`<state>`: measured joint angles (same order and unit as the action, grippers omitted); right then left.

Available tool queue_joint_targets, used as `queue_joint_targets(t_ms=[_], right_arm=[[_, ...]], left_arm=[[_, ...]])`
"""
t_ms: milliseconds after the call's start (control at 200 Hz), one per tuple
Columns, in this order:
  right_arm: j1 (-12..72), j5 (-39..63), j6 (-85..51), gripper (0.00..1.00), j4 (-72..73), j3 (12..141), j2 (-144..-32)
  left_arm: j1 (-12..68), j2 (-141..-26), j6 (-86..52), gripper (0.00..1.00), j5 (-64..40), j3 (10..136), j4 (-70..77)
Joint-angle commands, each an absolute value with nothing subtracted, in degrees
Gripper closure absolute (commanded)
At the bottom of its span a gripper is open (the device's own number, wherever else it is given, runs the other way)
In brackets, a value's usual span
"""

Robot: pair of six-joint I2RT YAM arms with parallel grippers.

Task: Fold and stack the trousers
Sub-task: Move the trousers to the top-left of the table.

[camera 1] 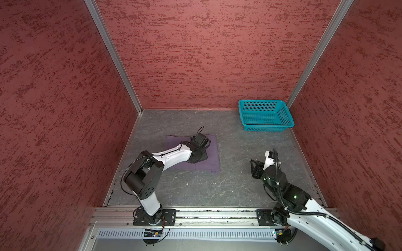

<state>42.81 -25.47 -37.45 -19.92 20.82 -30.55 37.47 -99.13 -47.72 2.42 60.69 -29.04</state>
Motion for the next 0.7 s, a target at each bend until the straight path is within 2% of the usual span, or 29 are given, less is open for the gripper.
queue_joint_targets(t_ms=[0, 160, 356, 566, 696], right_arm=[[42.8, -25.8, -36.7, 0.63, -16.1, 22.9, -33.5], [42.8, -28.2, -37.4, 0.64, -14.1, 23.8, -36.3], [42.8, -28.6, -37.9, 0.69, -14.8, 24.9, -38.2], [42.8, -29.7, -39.8, 0.69, -14.5, 25.4, -39.6], [42.7, -29.2, -39.3, 0.69, -13.2, 26.4, -41.9]], left_arm=[[39.2, -102.5, -51.2, 0.57, -0.1, 59.4, -24.9], [38.2, -105.1, -52.3, 0.57, -1.2, 57.8, -22.5], [32.1, -103.5, -50.8, 0.57, -2.2, 53.9, -20.0], [24.3, -100.1, -47.1, 0.56, -2.4, 52.6, -20.0], [22.3, -97.7, -44.4, 0.56, -1.7, 55.1, -22.3]])
